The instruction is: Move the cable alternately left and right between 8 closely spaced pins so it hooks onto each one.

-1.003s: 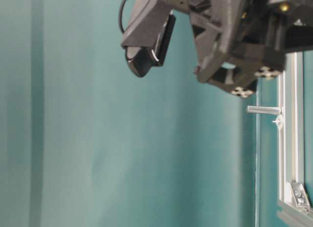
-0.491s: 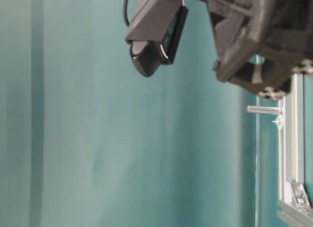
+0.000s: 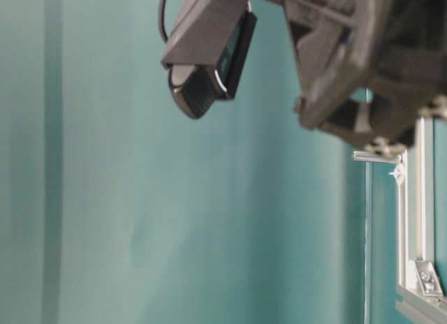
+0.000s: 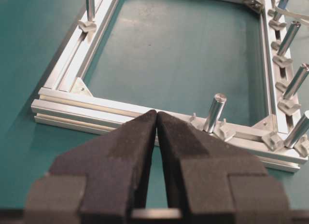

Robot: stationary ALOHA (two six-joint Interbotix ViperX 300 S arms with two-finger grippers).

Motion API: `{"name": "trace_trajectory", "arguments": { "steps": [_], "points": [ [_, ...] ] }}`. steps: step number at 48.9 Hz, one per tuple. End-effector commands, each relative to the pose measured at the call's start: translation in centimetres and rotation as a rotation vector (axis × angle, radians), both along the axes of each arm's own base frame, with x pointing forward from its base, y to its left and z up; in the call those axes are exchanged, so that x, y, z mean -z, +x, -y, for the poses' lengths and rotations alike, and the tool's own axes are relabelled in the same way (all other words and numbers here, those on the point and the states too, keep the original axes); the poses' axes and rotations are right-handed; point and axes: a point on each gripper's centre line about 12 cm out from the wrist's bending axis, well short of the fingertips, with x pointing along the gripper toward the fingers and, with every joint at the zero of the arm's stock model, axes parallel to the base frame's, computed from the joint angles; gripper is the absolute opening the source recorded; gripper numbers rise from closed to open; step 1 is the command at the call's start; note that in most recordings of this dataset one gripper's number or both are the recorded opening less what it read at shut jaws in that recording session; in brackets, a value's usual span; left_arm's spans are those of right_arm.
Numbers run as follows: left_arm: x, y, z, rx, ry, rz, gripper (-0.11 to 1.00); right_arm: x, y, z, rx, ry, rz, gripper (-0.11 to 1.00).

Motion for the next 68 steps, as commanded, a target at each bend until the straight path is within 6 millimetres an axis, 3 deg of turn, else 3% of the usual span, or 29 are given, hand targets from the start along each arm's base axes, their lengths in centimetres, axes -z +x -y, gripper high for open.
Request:
{"name": "trace_trajectory", "arguments": {
  "steps": [1, 16, 32, 68],
  "points": [
    [-0.6, 0.2, 0.0, -0.001, -0.003, 0.015, 0.13, -1.4, 0.8, -0.3, -0.008, 0.010, 0.045, 0.18],
    [-0.6, 0.2, 0.0, 0.001, -0.003, 0.015, 0.13, -1.2, 4.8, -0.2, -0.044, 0.006, 0.133, 0.18],
    [-0.6, 0.2, 0.0, -0.001, -0.003, 0.015, 0.13, -1.1, 6.6, 0.0, -0.065, 0.007, 0.165, 0.18],
    [-0.6, 0.2, 0.0, -0.001, -0.003, 0.015, 0.13, -0.9, 6.8, 2.6, -0.016, -0.045, 0.111, 0.18]
  ]
}}
